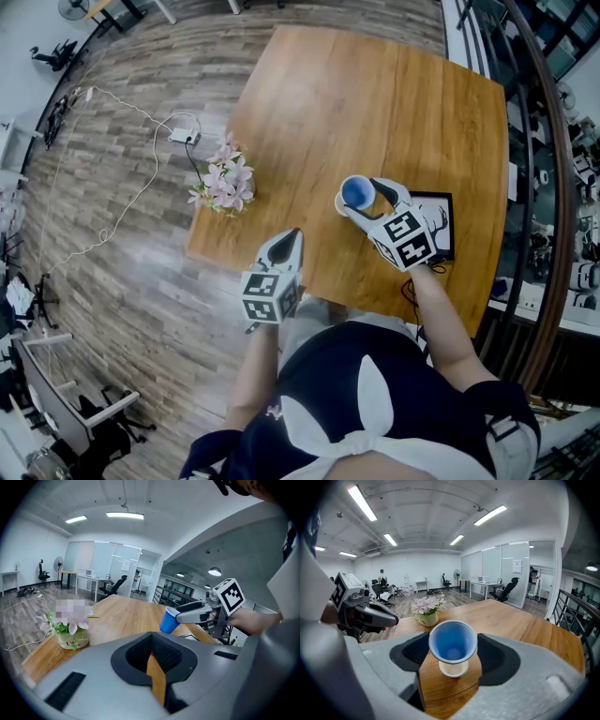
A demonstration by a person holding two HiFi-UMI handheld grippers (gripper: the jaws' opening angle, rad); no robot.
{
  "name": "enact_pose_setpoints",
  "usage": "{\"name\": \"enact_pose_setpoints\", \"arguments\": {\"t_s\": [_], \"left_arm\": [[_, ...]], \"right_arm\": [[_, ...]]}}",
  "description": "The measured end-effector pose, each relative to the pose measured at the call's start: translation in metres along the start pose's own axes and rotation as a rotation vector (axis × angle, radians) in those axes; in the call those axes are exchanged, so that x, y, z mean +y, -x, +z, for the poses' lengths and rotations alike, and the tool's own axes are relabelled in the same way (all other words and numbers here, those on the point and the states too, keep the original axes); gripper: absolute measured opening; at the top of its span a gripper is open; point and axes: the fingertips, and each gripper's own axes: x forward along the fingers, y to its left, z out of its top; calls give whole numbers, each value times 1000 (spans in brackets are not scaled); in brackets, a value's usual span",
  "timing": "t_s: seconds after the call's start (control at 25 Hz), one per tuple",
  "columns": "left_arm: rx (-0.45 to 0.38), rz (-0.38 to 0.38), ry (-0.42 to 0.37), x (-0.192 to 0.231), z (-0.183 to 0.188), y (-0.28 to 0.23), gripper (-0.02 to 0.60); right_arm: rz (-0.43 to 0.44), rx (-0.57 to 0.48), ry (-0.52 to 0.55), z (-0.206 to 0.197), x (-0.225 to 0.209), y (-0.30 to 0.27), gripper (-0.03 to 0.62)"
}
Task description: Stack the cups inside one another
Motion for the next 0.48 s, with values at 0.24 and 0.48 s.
{"name": "enact_pose_setpoints", "arguments": {"t_s": [0.24, 0.48], "left_arm": [[5, 3, 5, 0, -2, 2, 17], [9, 5, 10, -1, -4, 1, 17]], "right_arm": [[14, 35, -27, -15, 0, -12, 319], [16, 60, -47, -29, -4, -21, 319]]}}
